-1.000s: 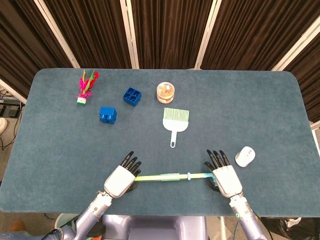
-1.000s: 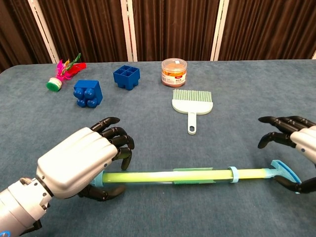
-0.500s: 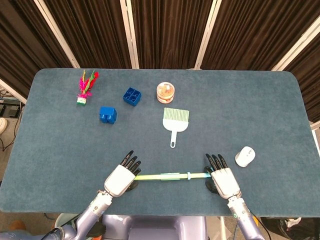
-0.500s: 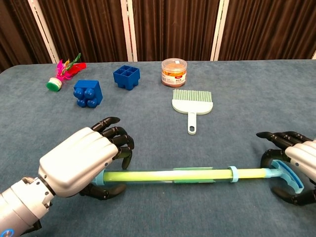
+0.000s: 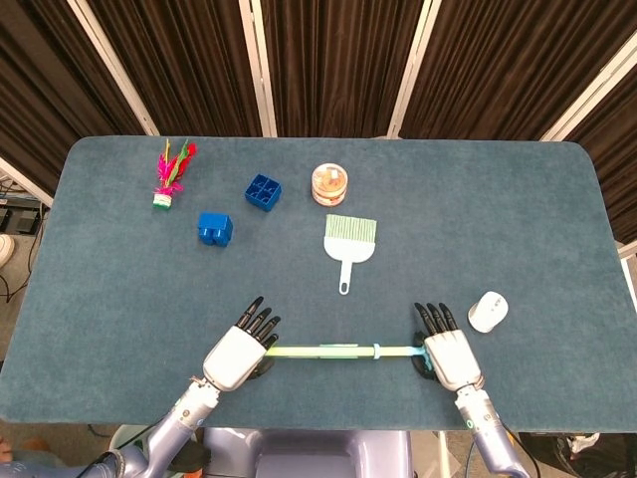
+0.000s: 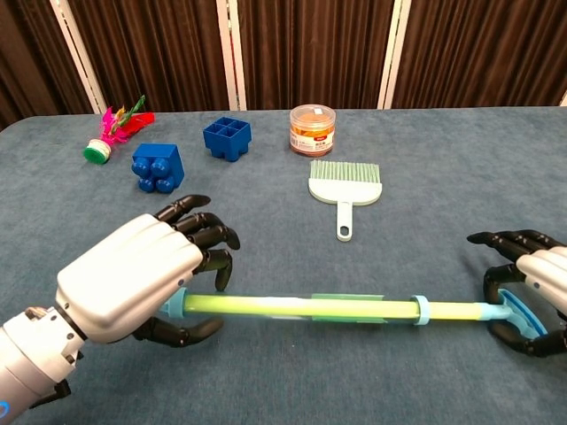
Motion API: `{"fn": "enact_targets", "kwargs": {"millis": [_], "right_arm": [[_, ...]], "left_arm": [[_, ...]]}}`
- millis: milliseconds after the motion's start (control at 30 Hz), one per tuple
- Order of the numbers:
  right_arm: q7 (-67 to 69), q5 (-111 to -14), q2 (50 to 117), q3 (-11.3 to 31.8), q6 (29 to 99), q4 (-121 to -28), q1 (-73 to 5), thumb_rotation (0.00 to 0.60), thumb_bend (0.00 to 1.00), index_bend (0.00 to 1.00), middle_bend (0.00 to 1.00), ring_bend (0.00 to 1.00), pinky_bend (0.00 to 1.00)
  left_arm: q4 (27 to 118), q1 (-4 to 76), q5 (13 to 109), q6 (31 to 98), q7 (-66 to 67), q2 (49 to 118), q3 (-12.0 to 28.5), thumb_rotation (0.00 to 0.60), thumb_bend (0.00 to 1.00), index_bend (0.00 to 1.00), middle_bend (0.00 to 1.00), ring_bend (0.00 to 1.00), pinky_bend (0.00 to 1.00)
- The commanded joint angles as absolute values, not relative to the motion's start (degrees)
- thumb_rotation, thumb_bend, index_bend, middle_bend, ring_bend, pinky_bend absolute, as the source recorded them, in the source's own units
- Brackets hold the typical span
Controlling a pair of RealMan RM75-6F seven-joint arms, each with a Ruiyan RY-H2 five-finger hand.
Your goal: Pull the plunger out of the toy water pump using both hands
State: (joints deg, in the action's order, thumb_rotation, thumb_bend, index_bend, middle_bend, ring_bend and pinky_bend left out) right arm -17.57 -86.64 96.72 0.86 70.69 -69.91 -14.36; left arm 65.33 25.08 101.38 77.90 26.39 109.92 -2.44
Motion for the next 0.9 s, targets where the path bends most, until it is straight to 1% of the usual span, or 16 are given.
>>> {"fn": "enact_targets", "kwargs": {"millis": [33,233,467,600,767,900], "right_arm": [[-18.10,-86.25,96.42,1.42,71.16,-69.72,-14.42,0.600,0.43,0.69,0.08,0.00,0.00],[-18.13,-86.41,95.53,2.57,73.50,-69.52,-14.32,0.600,0.43,0.69,0.08,0.00,0.00],[-18.18,-85.80,92.94,4.05,75.49,-71.53,-14.17,0.600,0.43,0.69,0.08,0.00,0.00],[-19.02,-85.77,91.52,4.75,76.04,-72.23,-14.50,0.600,0.43,0.69,0.08,0.00,0.00],[-20.52,-85.01,89.70,6.26,76.48,-72.83,-15.09,0.600,0.43,0.69,0.08,0.00,0.00],[-21.71,-83.39,88.83,7.47,75.44,-71.73,-15.93,0.600,0.43,0.69,0.08,0.00,0.00]], "left_arm": [[65.59,25.12,101.96,78.88,25.82,109.27,-2.49,0.600,0.56,0.66,0.23,0.16,0.07],[65.98,24.96,103.40,80.38,24.98,108.34,-3.42,0.600,0.56,0.66,0.23,0.16,0.07],[67.83,24.56,105.74,83.21,25.10,106.90,-4.29,0.600,0.56,0.66,0.23,0.16,0.07],[69.09,24.16,106.73,84.14,25.57,105.89,-5.00,0.600,0.56,0.66,0.23,0.16,0.07],[69.79,23.26,108.74,86.84,26.76,104.75,-5.78,0.600,0.56,0.67,0.24,0.16,0.07],[70.83,22.48,110.05,88.52,26.29,103.16,-6.66,0.600,0.56,0.67,0.24,0.16,0.07]]}}
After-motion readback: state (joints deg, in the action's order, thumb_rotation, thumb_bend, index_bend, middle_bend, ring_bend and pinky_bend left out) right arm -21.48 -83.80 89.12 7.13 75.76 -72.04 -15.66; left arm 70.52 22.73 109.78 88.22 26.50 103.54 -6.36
